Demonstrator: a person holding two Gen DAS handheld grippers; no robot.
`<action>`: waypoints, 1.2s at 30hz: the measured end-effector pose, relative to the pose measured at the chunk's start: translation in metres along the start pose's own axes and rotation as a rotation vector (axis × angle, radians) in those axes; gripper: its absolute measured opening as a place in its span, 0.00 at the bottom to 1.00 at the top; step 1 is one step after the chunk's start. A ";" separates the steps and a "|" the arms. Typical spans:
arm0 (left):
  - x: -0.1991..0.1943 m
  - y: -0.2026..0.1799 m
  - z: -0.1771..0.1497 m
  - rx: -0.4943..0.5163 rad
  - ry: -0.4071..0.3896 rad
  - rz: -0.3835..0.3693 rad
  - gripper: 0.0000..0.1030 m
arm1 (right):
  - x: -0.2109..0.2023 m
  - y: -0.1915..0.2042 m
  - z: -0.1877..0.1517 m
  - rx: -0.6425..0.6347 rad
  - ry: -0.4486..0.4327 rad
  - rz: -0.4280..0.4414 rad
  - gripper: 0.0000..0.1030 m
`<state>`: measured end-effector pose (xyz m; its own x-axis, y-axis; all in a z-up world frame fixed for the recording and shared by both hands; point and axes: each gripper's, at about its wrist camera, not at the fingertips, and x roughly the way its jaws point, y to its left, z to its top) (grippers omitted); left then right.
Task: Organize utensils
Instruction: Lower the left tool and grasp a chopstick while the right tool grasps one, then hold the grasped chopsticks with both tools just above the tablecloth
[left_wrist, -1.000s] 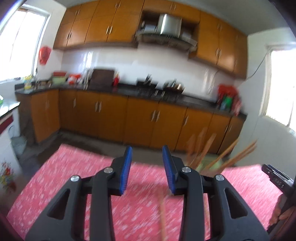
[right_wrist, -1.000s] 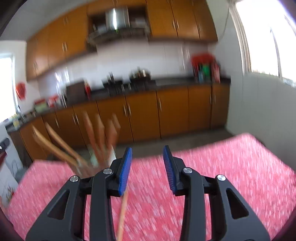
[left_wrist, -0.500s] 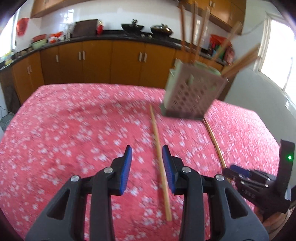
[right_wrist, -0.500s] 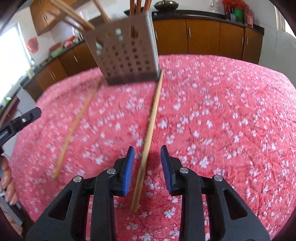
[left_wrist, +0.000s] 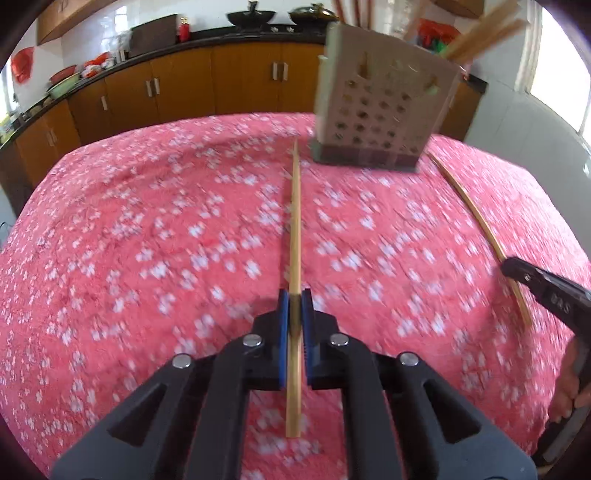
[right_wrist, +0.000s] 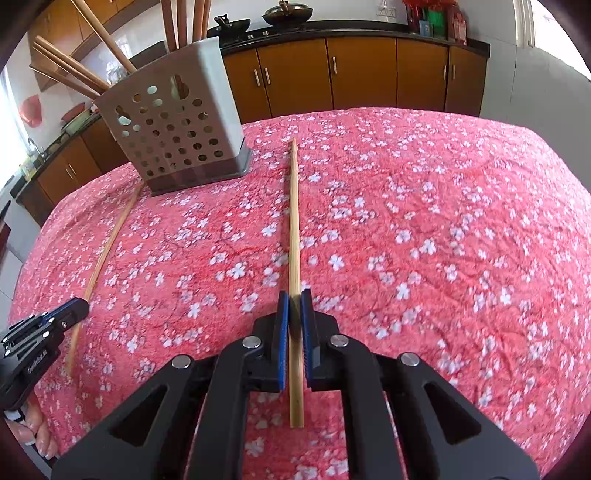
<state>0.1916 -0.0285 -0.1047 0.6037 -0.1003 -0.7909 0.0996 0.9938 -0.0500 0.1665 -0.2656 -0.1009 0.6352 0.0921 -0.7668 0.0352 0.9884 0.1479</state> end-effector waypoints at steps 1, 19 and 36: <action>0.003 0.006 0.004 -0.014 -0.001 0.016 0.08 | 0.002 -0.001 0.003 -0.001 -0.001 -0.004 0.08; 0.030 0.064 0.048 -0.089 -0.013 0.097 0.12 | 0.040 -0.013 0.048 -0.018 -0.031 -0.086 0.08; 0.031 0.067 0.047 -0.107 -0.015 0.077 0.12 | 0.039 -0.017 0.050 -0.012 -0.030 -0.082 0.08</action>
<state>0.2540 0.0324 -0.1045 0.6180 -0.0229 -0.7859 -0.0319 0.9980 -0.0543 0.2293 -0.2853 -0.1018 0.6533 0.0077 -0.7571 0.0788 0.9938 0.0781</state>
